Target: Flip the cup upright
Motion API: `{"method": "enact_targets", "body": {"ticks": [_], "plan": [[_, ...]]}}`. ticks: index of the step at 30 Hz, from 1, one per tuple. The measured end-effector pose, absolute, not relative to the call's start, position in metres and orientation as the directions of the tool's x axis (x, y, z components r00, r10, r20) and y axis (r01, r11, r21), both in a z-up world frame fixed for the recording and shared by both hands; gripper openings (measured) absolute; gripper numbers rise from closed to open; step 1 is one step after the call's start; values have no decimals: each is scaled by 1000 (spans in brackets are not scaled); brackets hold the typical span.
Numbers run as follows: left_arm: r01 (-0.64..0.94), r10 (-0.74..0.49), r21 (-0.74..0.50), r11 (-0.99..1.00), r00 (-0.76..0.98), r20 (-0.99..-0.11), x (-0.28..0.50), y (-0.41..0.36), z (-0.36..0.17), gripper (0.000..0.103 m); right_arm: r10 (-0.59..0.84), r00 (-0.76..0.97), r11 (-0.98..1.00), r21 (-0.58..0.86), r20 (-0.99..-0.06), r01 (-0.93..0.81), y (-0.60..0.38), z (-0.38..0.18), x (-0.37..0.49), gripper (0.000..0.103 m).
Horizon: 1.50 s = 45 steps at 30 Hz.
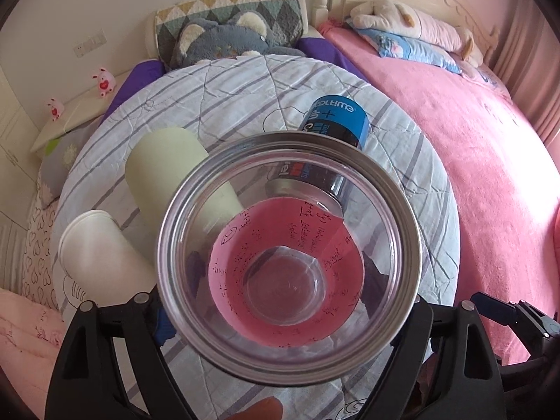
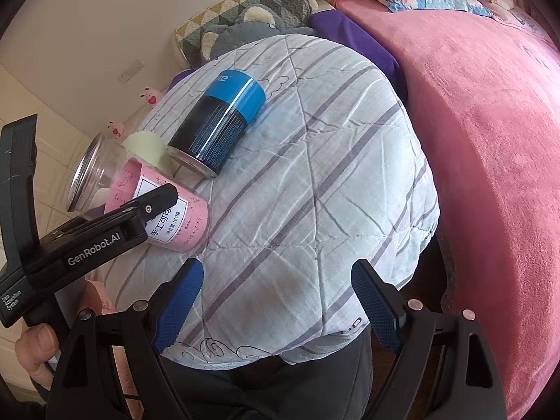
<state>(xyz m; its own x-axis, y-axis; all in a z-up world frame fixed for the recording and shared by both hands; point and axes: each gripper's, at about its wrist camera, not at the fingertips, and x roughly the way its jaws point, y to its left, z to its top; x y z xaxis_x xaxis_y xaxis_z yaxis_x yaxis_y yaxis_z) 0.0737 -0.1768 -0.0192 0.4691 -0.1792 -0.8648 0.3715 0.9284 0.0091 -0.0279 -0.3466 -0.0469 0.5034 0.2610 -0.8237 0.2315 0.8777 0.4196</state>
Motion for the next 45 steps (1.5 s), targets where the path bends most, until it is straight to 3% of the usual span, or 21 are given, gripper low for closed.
{"method": "enact_targets", "body": {"ticks": [11,27,36,45], "plan": [[374,-215,-21,927,485,-848,68,-166,-8,99,256,509,883,413,-822,222,-341,-42,-29,88],[334,-274,-68,940,621,-735,16,-107,41,102,213,573,913,370,-791,172,-313,-7,-53,88],[233,-128,63,970,717,-686,-52,-66,72,103,69,676,971,204,-733,122,-264,43,-99,88],[125,-38,93,988,772,-634,-123,-19,88,103,-5,773,997,60,-634,56,-205,80,-164,88]]}}
